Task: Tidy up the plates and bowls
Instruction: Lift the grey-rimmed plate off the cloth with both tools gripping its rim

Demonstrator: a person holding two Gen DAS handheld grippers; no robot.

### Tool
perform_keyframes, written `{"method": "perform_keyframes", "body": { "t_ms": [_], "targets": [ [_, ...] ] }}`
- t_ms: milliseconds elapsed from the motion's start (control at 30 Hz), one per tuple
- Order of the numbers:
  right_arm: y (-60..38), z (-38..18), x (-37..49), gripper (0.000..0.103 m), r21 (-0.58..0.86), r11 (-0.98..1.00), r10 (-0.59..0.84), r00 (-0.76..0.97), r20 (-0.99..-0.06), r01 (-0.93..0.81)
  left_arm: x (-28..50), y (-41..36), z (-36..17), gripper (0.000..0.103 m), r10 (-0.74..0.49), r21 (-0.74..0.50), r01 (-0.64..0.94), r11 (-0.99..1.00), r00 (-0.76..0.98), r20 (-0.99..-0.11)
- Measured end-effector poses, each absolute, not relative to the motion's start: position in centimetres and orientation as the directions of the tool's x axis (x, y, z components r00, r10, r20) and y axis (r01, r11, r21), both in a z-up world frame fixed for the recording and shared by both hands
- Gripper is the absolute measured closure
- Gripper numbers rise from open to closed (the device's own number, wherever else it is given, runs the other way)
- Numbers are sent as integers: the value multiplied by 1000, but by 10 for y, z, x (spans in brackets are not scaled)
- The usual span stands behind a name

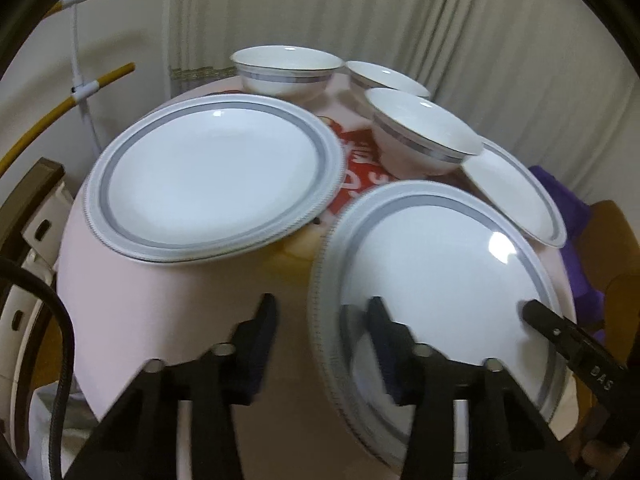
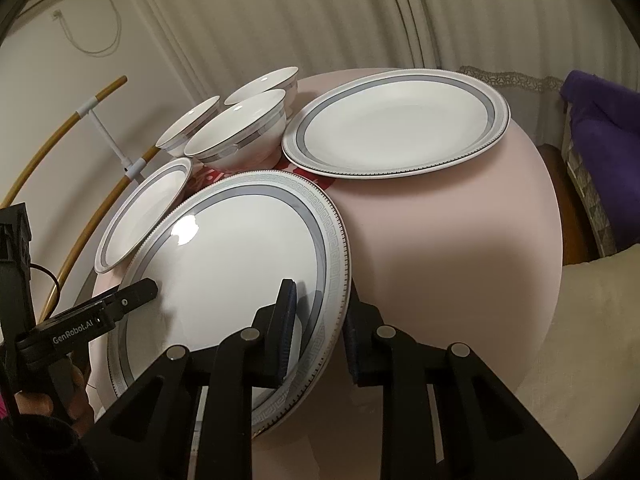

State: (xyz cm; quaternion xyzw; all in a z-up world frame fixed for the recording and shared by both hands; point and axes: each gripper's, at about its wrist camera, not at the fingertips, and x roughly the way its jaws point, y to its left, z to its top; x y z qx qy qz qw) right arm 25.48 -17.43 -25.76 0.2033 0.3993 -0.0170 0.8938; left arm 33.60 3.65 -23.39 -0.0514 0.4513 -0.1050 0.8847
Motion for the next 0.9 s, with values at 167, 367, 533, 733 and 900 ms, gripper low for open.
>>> {"method": "perform_keyframes", "body": {
  "t_ms": [167, 367, 533, 733, 900],
  "targets": [
    [-172, -257, 254, 81, 345, 919, 128, 680, -722, 193, 336, 34, -234, 77, -256, -196, 166, 967, 566, -783],
    [-169, -256, 254, 81, 316, 929, 104, 683, -723, 194, 336, 38, -235, 78, -263, -207, 164, 965, 581, -770],
    [-170, -258, 251, 82, 327, 926, 109, 694, -712, 190, 336, 43, -234, 81, -291, -246, 157, 956, 574, -766],
    [-176, -259, 248, 83, 373, 907, 138, 699, -702, 195, 334, 46, -233, 82, -302, -258, 159, 953, 573, -762],
    [-180, -261, 245, 83, 414, 887, 157, 710, -686, 204, 335, 50, -235, 82, -318, -278, 158, 947, 571, -757]
  ]
}}
